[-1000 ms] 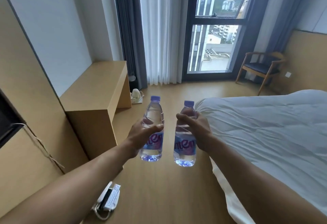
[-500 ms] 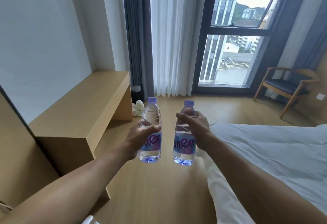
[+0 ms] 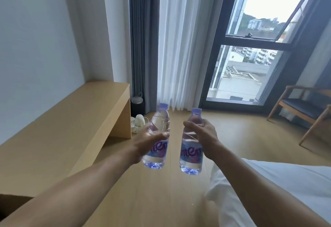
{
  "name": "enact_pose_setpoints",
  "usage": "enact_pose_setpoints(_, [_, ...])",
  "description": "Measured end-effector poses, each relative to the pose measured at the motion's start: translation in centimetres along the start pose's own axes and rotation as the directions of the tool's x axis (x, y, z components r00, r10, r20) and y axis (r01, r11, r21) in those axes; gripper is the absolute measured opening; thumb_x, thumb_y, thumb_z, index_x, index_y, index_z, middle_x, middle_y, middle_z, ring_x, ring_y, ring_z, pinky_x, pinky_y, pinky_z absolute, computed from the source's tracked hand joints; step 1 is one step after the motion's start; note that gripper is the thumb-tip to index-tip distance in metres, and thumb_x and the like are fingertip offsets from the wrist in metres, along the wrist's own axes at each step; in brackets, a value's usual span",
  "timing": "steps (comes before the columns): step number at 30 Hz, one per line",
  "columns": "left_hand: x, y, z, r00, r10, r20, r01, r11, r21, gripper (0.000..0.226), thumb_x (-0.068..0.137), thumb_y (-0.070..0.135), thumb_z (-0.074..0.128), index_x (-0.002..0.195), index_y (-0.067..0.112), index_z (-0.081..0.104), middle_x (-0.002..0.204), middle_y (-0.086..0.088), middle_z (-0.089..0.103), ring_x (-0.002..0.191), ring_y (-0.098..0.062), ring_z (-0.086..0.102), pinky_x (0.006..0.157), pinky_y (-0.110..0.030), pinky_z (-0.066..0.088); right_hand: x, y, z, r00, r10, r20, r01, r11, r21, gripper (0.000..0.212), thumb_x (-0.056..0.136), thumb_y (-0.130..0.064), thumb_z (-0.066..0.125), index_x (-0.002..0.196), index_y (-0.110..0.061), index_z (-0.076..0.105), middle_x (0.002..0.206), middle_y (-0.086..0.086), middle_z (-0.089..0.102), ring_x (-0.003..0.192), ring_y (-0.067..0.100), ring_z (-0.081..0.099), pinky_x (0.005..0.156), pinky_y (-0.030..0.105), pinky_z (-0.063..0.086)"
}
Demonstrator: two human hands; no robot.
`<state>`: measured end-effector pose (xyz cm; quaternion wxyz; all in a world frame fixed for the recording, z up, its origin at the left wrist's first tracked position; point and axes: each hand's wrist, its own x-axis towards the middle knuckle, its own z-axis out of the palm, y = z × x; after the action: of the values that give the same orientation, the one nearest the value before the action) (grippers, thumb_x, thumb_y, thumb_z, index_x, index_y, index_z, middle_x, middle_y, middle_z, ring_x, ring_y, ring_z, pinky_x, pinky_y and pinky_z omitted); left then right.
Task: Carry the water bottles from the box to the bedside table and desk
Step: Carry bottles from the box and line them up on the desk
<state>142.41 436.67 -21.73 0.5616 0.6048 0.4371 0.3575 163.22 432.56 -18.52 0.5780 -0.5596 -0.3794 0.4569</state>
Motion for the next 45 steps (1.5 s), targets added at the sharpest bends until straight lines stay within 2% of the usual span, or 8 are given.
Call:
enact_pose_setpoints(9, [14.5, 1.0, -3.0, 0.994, -0.025, -0.102, 0.024, 1.0, -0.005, 0.017, 0.087, 0.024, 0.076, 0.095, 0.023, 0.06, 0.088, -0.003, 0.07, 0.077, -0.016, 0.072, 0.066, -0.025, 0.057, 16.6, -0.4, 2.8, 0.999, 0.014, 0.044, -0.014, 1.0, 0.004, 0.039, 0.074, -0.018, 0.083, 0.101, -0.003, 0.059, 0.091, 0.021, 0.068, 0.076, 0.029, 0.071, 0.072, 0.038, 0.062])
enact_pose_setpoints(13, [21.5, 0.7, -4.4, 0.978, -0.091, -0.189, 0.082, 0.995, -0.055, 0.063, 0.064, 0.044, 0.084, 0.113, 0.015, 0.058, 0.105, -0.014, 0.071, 0.09, -0.027, 0.074, 0.074, -0.036, 0.061, 24.7, -0.7, 4.1, 0.995, 0.014, 0.098, -0.014, 1.0, 0.004, 0.037, 0.076, -0.017, 0.083, 0.101, -0.003, 0.058, 0.09, 0.016, 0.067, 0.074, 0.024, 0.07, 0.067, 0.033, 0.06])
enact_pose_setpoints(17, [27.8, 1.2, -6.1, 0.951, -0.123, -0.285, 0.104, 0.991, -0.08, 0.078, 0.048, 0.051, 0.085, 0.112, 0.015, 0.059, 0.101, -0.016, 0.074, 0.087, -0.031, 0.075, 0.078, -0.044, 0.061, 32.5, -1.7, 5.5, 0.988, 0.021, 0.15, -0.018, 1.0, -0.02, 0.044, 0.076, -0.019, 0.083, 0.107, 0.001, 0.061, 0.093, 0.017, 0.068, 0.074, 0.022, 0.072, 0.066, 0.031, 0.06])
enact_pose_setpoints(23, [34.8, 1.9, -9.1, 0.922, -0.118, -0.368, 0.07, 0.987, -0.142, 0.052, 0.054, 0.043, 0.083, 0.094, 0.019, 0.062, 0.073, -0.001, 0.075, 0.065, -0.017, 0.073, 0.062, -0.031, 0.057, 42.5, -2.6, 9.0, 0.965, 0.028, 0.262, -0.011, 0.998, -0.065, 0.03, 0.079, -0.02, 0.081, 0.099, -0.007, 0.062, 0.087, 0.01, 0.068, 0.068, 0.018, 0.07, 0.058, 0.025, 0.056])
enact_pose_setpoints(31, [44.8, 0.7, -16.2, 0.902, -0.13, -0.413, 0.062, 0.983, -0.174, 0.054, 0.045, 0.044, 0.083, 0.09, 0.02, 0.064, 0.069, 0.004, 0.074, 0.067, -0.016, 0.071, 0.063, -0.03, 0.057, 54.6, -1.4, 17.5, 0.939, 0.053, 0.34, 0.0, 0.988, -0.154, 0.04, 0.074, -0.026, 0.082, 0.103, -0.005, 0.063, 0.092, 0.014, 0.071, 0.083, 0.026, 0.073, 0.078, 0.039, 0.062])
enact_pose_setpoints(37, [53.2, -0.1, -22.8, 0.901, -0.107, -0.421, 0.069, 0.992, -0.104, 0.056, 0.058, 0.051, 0.08, 0.104, 0.023, 0.061, 0.098, -0.008, 0.073, 0.09, -0.027, 0.073, 0.079, -0.038, 0.06, 62.9, -2.1, 23.5, 0.921, 0.054, 0.385, 0.028, 0.978, -0.206, 0.039, 0.075, -0.03, 0.081, 0.099, -0.007, 0.062, 0.091, 0.012, 0.072, 0.082, 0.025, 0.073, 0.074, 0.036, 0.062])
enact_pose_setpoints(42, [58.9, -1.6, -27.9, 0.874, -0.12, -0.47, 0.088, 0.992, -0.089, 0.054, 0.067, 0.05, 0.079, 0.11, 0.019, 0.065, 0.098, -0.009, 0.075, 0.09, -0.028, 0.074, 0.085, -0.045, 0.06, 68.7, -2.3, 28.2, 0.901, 0.046, 0.432, 0.054, 0.975, -0.216, 0.024, 0.081, -0.025, 0.078, 0.089, -0.012, 0.06, 0.085, 0.01, 0.069, 0.068, 0.016, 0.069, 0.052, 0.018, 0.052])
enact_pose_setpoints(45, [61.9, -2.5, -30.5, 0.838, -0.146, -0.526, 0.104, 0.989, -0.108, 0.051, 0.068, 0.046, 0.08, 0.108, 0.016, 0.067, 0.095, -0.012, 0.076, 0.087, -0.03, 0.075, 0.083, -0.047, 0.06, 72.6, -1.8, 31.3, 0.875, 0.05, 0.482, 0.081, 0.966, -0.245, 0.021, 0.081, -0.024, 0.077, 0.077, -0.018, 0.057, 0.073, 0.002, 0.067, 0.065, 0.015, 0.068, 0.058, 0.023, 0.058])
